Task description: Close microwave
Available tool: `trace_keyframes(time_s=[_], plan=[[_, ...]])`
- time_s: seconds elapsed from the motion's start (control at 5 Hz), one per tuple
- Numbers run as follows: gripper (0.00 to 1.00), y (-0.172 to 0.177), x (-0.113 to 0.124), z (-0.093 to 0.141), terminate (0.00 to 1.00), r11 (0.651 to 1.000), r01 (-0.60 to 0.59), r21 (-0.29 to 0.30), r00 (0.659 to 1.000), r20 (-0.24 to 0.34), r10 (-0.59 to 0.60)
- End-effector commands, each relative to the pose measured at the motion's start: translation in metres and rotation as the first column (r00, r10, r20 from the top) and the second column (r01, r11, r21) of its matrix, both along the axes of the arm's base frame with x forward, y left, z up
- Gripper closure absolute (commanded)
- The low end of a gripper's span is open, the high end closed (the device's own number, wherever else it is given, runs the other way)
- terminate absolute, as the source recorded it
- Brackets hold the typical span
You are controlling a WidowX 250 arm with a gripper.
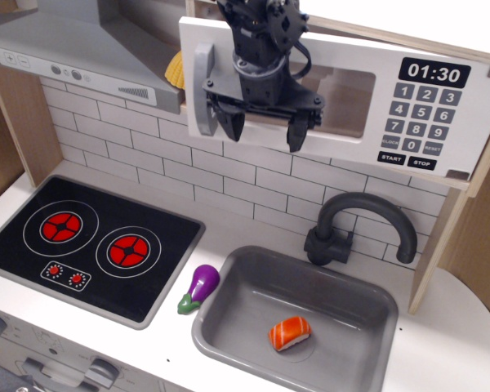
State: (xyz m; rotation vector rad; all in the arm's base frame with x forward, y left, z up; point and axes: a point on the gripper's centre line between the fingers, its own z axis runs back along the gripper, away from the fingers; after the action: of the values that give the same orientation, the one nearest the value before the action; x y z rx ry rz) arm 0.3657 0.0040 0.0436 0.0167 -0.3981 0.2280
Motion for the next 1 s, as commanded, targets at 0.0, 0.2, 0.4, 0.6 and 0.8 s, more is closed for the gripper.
trace_keyframes(time_s=[0.0, 0.2, 0.4, 0.6, 0.8], plan=[[0.00, 0.018, 0.019, 0.021, 0.00, 1.000, -0.014, 0.010, 0.996, 0.084, 0.013], [0.00, 0.020, 0.024, 0.020, 0.00, 1.000, -0.015, 0.008, 0.996, 0.092, 0.014], [0.00, 0.021, 0.028, 0.020, 0.00, 1.000, -0.020, 0.005, 0.995, 0.096, 0.019], [0.00, 0.022, 0.032, 0.020, 0.00, 1.000, -0.031, -0.002, 0.995, 0.095, 0.031], [0.00, 0.022, 0.032, 0.020, 0.00, 1.000, -0.031, -0.002, 0.995, 0.095, 0.031]])
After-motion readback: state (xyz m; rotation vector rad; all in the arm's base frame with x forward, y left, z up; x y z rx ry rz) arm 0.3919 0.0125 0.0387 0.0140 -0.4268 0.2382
